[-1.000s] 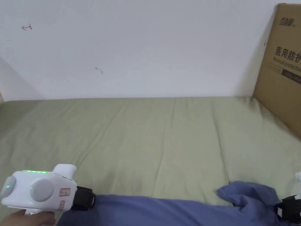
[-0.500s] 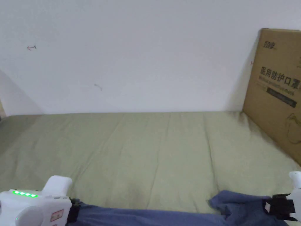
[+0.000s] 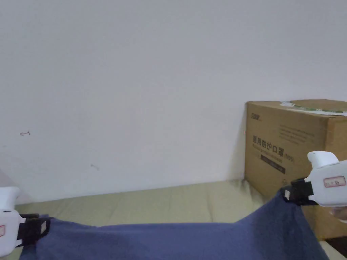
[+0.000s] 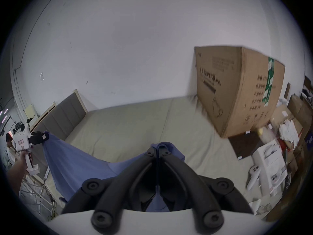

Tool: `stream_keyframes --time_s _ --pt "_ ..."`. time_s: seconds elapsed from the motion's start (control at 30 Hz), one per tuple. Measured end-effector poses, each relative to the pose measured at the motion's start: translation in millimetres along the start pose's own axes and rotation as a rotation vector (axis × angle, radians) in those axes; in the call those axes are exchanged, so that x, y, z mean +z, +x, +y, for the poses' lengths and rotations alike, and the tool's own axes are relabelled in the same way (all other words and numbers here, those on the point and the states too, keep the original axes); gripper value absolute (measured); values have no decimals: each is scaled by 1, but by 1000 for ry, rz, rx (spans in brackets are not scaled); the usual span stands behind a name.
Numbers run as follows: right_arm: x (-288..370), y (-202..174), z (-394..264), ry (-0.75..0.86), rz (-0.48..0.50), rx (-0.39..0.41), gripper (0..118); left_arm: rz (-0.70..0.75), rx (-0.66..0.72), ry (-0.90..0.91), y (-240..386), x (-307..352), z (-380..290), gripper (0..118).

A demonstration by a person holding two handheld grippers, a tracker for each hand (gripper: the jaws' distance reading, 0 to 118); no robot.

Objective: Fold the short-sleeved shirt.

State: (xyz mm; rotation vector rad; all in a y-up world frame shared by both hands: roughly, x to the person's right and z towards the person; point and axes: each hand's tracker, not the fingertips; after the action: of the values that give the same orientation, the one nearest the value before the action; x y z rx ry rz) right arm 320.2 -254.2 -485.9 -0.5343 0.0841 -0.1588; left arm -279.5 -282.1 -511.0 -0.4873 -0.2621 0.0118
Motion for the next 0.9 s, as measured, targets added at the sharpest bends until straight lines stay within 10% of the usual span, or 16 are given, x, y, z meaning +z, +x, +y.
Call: stream_keyframes --time_s 0.63,0.9 --pt "-81 -66 214 407 -163 60 0 141 77 296 -20 -77 188 3" --pt "-138 -68 187 360 -174 134 0 168 54 204 -24 -141 150 3"
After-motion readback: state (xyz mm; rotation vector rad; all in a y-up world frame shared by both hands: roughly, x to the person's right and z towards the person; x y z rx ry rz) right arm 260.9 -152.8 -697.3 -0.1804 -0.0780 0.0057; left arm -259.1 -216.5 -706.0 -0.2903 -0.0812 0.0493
